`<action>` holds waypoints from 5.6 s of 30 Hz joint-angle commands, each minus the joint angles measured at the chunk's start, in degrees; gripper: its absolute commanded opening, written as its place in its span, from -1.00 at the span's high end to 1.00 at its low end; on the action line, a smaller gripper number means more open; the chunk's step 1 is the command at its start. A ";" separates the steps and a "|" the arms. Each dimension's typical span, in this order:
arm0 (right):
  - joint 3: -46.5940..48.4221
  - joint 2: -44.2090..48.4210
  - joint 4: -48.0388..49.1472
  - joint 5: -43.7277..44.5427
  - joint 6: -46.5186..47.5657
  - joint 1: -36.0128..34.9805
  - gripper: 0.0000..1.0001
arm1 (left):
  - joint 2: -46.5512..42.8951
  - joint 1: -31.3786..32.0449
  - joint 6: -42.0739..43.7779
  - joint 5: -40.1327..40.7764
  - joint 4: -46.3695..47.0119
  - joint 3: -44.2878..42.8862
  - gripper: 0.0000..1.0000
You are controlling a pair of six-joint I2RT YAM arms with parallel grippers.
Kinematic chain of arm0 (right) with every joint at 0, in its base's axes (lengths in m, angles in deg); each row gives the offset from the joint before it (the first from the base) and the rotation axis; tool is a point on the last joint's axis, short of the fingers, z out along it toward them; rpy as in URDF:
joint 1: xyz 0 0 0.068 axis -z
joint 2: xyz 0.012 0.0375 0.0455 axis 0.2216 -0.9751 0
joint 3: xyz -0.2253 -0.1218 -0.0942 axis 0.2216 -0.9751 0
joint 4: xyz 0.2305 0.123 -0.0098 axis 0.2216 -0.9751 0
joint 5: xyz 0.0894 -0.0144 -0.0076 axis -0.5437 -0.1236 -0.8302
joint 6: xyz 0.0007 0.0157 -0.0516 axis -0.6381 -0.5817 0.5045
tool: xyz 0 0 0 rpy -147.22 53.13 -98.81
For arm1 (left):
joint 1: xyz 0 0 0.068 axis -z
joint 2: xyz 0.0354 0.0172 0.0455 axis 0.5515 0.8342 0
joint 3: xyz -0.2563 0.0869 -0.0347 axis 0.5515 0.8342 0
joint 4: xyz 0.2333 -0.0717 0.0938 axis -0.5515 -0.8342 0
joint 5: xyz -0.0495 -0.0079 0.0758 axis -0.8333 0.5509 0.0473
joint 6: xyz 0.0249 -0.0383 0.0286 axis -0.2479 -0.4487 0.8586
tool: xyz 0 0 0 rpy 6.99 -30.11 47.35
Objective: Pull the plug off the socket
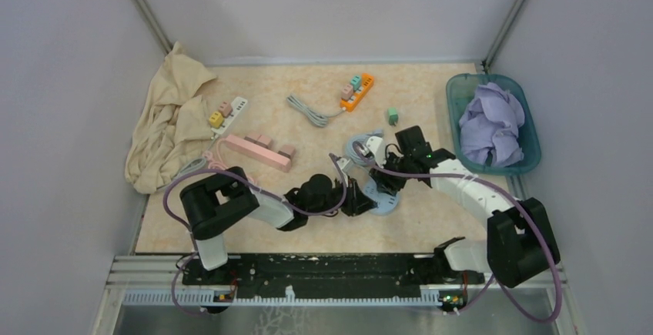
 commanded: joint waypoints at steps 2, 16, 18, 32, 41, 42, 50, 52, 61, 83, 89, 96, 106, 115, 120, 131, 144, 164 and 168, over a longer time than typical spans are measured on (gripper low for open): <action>2.15 -0.39 -0.96 0.34 1.25 -0.75 0.04 | 2.44 -1.00 -1.52 -3.89 5.34 -2.01 0.49; 2.93 0.69 -0.43 -2.86 -0.96 -1.46 1.00 | 6.68 -1.08 -1.79 -3.42 -6.60 -5.17 0.63; 2.56 1.25 0.28 -2.40 -1.27 -1.46 1.00 | 5.17 -1.02 -0.61 -3.28 -5.61 -3.38 0.63; 3.32 1.59 -0.36 -6.55 -1.86 -1.46 1.00 | -8.77 3.59 23.05 19.10 14.04 11.45 -0.52; -2.03 10.93 6.75 -10.58 0.85 -1.46 1.00 | -10.52 -3.06 -1.09 13.17 12.44 15.22 -0.71; -2.58 11.91 7.55 -10.95 0.80 -1.46 1.00 | -10.55 -3.82 -3.42 10.86 12.13 15.04 -0.71; -3.99 13.67 9.64 -12.42 0.71 -1.47 1.00 | -7.15 -4.07 -17.55 4.10 9.39 12.53 -0.73; -4.05 13.72 10.11 -12.54 0.10 -1.62 1.00 | -5.86 -4.07 -21.47 2.17 6.37 11.03 -0.72; -4.18 12.61 10.74 -13.15 -1.03 -3.21 1.00 | 2.63 -3.72 -31.69 0.71 13.31 9.56 -0.35; -4.10 11.66 11.05 -10.08 -1.60 -3.83 1.00 | 12.76 -5.60 -37.30 2.86 39.91 15.33 1.00; -4.91 12.45 8.18 -25.16 -0.15 -5.94 1.00 | 11.20 -5.48 -36.54 3.00 34.11 14.64 1.00; -4.83 10.76 17.97 -3.36 -10.52 -7.64 1.00 | 10.08 -5.42 -35.02 2.90 32.89 14.45 1.00; -4.39 10.47 15.19 -9.79 -9.62 -3.17 1.00 | 10.66 -5.48 -34.93 2.92 33.01 14.79 1.00; -4.05 11.91 11.72 -17.01 -5.04 -7.28 1.00 | 10.19 -5.57 -34.07 2.87 31.88 14.70 1.00; -2.56 13.21 13.56 -10.54 -9.44 -3.71 1.00 | 10.52 -5.57 -33.09 2.38 31.86 14.57 1.00; -5.31 9.74 33.42 26.54 -31.56 5.86 0.93 | 9.11 -5.57 -28.81 1.63 26.00 13.08 1.00; 15.87 -19.52 31.70 24.08 -39.50 13.65 0.70 | 6.52 -6.01 -22.82 -1.18 20.41 12.02 1.00; 13.77 -16.80 31.25 15.57 -38.82 15.86 -0.31 | 4.03 -6.01 -18.10 -2.70 14.46 10.71 1.00; 12.92 -12.96 30.47 10.21 -35.58 15.86 -0.37 | 3.41 -6.01 -16.13 -3.87 11.78 9.48 1.00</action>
